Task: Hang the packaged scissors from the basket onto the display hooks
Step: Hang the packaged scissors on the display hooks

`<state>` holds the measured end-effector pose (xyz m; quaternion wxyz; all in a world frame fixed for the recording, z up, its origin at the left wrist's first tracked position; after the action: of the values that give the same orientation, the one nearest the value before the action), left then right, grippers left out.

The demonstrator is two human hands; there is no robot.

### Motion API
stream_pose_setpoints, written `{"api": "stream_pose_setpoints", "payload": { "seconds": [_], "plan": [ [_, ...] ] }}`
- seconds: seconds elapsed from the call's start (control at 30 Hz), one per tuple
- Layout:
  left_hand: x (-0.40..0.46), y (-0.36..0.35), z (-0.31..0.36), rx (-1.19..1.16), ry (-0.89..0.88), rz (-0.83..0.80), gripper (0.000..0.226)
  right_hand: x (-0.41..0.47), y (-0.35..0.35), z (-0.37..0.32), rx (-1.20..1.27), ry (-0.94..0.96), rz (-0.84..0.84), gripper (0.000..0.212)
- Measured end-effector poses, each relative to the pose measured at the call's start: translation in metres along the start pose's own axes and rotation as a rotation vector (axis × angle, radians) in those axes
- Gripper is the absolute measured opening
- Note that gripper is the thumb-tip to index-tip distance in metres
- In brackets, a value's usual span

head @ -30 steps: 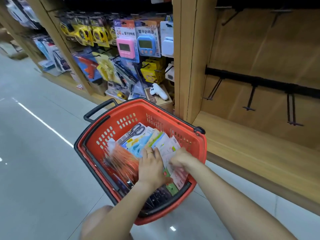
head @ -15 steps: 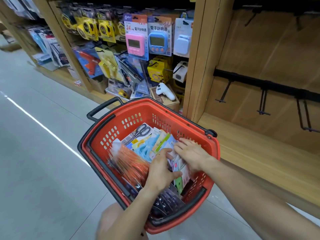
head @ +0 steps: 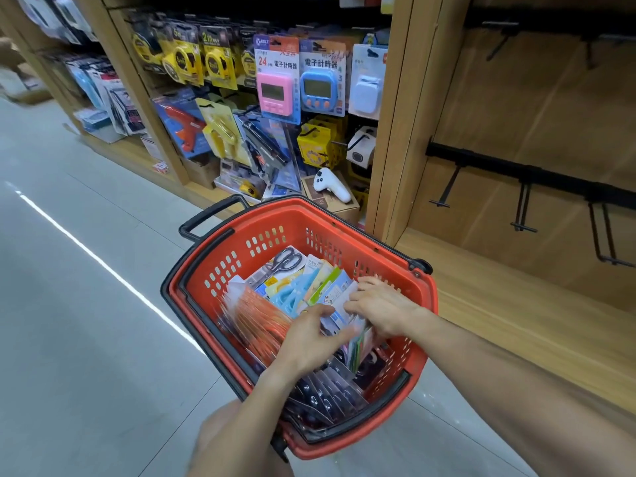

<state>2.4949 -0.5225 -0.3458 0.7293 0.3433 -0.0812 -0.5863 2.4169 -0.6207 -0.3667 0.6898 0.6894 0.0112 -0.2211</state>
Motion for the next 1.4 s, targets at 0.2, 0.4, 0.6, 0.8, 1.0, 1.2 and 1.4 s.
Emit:
{"api": "stream_pose_setpoints", "payload": {
  "seconds": [0.2, 0.4, 0.6, 0.8, 1.0, 1.2, 1.4],
  "plan": [
    [-0.005, 0.008, -0.004, -0.191, 0.043, 0.022, 0.08, -0.02, 0.012, -0.003, 0.141, -0.022, 0.111, 0.039],
    [-0.01, 0.023, 0.003, -0.325, 0.017, 0.132, 0.075, -0.046, 0.068, 0.026, 0.55, -0.19, 0.535, 0.039],
    [-0.022, 0.036, 0.015, -0.582, 0.009, 0.268, 0.056, -0.101, 0.114, 0.044, 0.787, -0.333, 0.894, 0.05],
    [-0.039, -0.02, 0.088, -0.271, -0.285, -0.046, 0.14, -0.149, 0.094, 0.054, 1.276, -0.746, 0.96, 0.038],
    [-0.055, -0.048, 0.14, -0.161, -0.243, 0.138, 0.153, -0.191, 0.1, 0.047, 1.195, -0.966, 0.781, 0.066],
    [-0.073, -0.086, 0.19, -0.439, -0.372, 0.022, 0.122, -0.237, 0.113, 0.039, 1.234, -0.87, 0.681, 0.077],
    [-0.077, -0.099, 0.2, -0.853, -0.172, -0.11, 0.047, -0.267, 0.096, 0.041, 1.737, -0.639, 0.545, 0.073]
  ]
}}
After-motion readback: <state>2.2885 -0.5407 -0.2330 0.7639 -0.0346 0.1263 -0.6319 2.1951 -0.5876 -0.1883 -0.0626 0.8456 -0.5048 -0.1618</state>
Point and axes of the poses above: each hand's wrist, its own x-axis towards the middle knuckle, its own y-axis out of the back of the hand, z = x × y, the point moved 10 cm from there along x, towards the middle knuckle
